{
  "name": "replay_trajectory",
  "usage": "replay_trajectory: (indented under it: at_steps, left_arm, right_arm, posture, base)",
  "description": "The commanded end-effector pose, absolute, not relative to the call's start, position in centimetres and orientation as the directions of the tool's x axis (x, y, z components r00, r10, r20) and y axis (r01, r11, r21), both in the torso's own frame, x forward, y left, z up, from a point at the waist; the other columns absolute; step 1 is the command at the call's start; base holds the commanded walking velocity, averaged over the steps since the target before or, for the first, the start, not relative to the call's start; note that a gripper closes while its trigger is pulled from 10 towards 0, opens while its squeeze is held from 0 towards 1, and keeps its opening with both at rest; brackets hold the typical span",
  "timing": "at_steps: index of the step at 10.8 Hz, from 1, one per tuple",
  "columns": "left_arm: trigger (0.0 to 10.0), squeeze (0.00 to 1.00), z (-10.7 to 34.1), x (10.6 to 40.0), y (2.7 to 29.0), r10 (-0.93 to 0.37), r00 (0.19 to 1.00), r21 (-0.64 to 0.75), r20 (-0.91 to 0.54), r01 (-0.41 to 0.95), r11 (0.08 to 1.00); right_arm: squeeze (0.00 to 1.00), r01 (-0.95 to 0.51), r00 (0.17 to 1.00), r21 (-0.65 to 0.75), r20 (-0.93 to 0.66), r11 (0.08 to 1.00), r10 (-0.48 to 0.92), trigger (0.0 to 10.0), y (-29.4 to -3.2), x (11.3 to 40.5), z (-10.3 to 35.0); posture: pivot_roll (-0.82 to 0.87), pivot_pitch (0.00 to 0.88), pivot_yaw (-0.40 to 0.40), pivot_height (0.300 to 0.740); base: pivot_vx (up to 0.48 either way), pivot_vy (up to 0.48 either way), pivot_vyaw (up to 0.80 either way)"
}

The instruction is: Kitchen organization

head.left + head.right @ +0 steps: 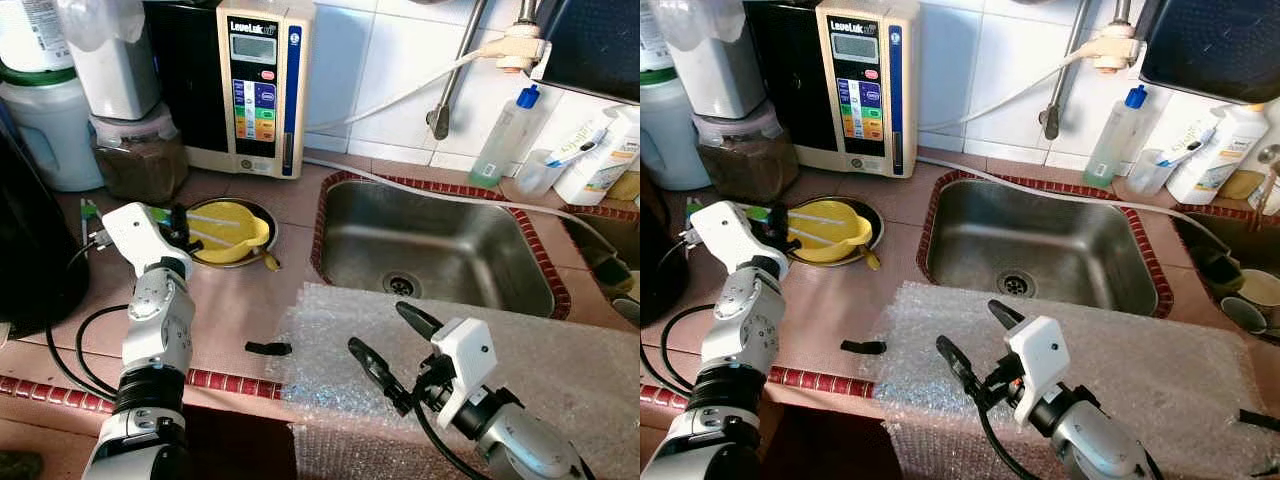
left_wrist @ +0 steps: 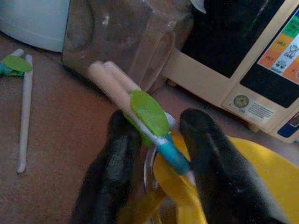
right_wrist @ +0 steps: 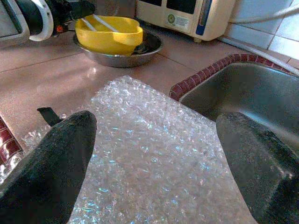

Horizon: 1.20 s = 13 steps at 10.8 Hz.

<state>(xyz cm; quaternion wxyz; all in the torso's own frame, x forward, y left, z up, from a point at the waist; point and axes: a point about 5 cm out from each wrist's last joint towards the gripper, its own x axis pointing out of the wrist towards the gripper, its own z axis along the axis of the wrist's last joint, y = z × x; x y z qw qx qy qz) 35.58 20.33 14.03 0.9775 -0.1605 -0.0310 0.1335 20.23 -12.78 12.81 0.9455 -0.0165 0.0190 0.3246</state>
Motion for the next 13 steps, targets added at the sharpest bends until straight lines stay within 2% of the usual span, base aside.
replay_trajectory:
  at_steps: [1,7,8,10,13]
  left_arm:
    - [0.0,0.0,14.7,35.8,20.2,0.261,0.964,-0.311,0.047,-0.234,0.921]
    - [0.0,0.0,15.6,35.4,20.4,0.23,0.967,-0.341,0.109,-0.181,0.923]
    - [0.0,0.0,15.8,35.3,19.9,0.193,0.974,-0.358,0.122,-0.139,0.924]
    - [0.0,0.0,17.2,34.4,17.3,0.003,0.975,-0.322,0.224,0.071,0.944]
    - [0.0,0.0,18.6,33.8,15.8,-0.098,0.953,-0.277,0.287,0.181,0.944]
  right_arm:
    - [0.0,-0.614,0.789,-0.025,-0.053,0.789,0.612,10.0,-12.9,20.2,12.6]
    - [0.0,-0.62,0.784,-0.02,-0.057,0.785,0.618,10.0,-13.0,20.4,12.5]
    - [0.0,-0.623,0.782,-0.016,-0.055,0.782,0.621,10.0,-13.0,20.5,12.5]
    - [0.0,-0.64,0.767,0.054,-0.019,0.766,0.642,10.0,-12.7,20.4,13.1]
    - [0.0,-0.646,0.763,0.036,-0.018,0.763,0.646,10.0,-13.0,20.7,13.4]
  posture:
    - [0.08,0.0,-0.075,0.74]
    - [0.09,0.0,-0.079,0.74]
    - [0.09,0.0,-0.08,0.74]
    - [0.1,0.0,-0.087,0.74]
    - [0.11,0.0,-0.094,0.74]
  base:
    - [0.0,0.0,0.0]
    - [0.0,0.0,0.0]
    - [0.0,0.0,0.0]
    - [0.0,0.0,0.0]
    - [0.0,0.0,0.0]
